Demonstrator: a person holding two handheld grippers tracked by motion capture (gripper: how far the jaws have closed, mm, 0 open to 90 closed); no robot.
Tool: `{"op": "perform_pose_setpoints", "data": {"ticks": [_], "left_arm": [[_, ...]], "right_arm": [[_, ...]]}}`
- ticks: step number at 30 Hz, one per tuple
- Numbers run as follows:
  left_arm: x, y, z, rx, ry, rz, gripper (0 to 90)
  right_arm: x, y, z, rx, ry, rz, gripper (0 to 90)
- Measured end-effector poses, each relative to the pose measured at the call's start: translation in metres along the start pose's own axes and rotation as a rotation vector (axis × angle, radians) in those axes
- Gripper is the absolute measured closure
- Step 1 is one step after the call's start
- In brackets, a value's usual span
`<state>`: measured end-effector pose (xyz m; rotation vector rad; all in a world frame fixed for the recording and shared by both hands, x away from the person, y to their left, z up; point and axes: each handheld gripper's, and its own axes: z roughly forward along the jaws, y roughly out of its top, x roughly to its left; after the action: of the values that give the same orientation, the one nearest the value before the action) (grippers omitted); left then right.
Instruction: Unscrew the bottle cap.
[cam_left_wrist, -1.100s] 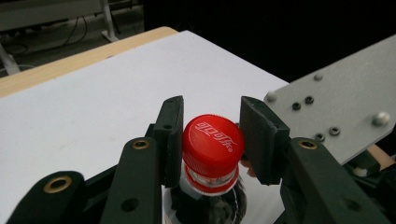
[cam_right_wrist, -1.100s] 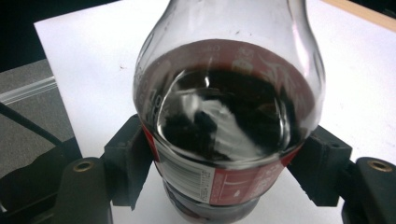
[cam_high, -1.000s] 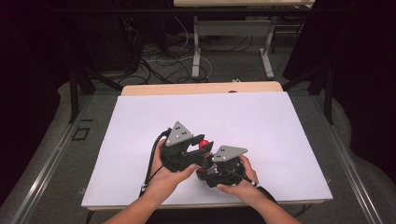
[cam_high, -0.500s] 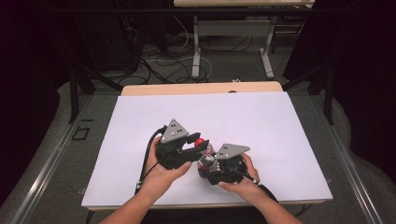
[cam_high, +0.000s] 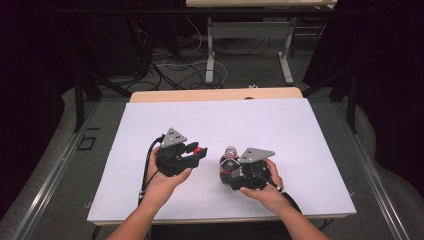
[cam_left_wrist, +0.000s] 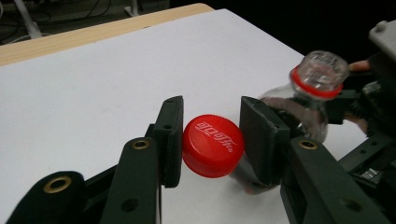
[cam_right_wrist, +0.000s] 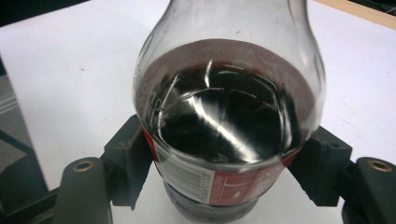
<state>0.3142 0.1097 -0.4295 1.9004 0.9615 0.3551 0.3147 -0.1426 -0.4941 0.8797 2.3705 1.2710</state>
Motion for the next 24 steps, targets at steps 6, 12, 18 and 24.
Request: {"op": "perform_pose_setpoints", "data": {"ticks": [6,12,18,24], "left_arm": [[0.013,-0.019,0.006,-0.001,0.010,-0.026,61.2],[0.021,-0.032,0.014,-0.005,0.031,-0.020,61.2],[0.023,-0.041,0.016,-0.013,0.044,-0.014,61.2],[0.027,-0.046,0.017,-0.008,0.036,-0.011,61.2]], "right_arm": [[-0.005,0.000,0.002,-0.008,-0.020,0.012,28.9],[-0.013,0.006,0.008,-0.025,-0.047,0.015,28.9],[-0.026,0.017,0.020,-0.017,-0.081,0.020,28.9],[-0.038,0.031,0.035,-0.022,-0.109,0.050,28.9]]}}
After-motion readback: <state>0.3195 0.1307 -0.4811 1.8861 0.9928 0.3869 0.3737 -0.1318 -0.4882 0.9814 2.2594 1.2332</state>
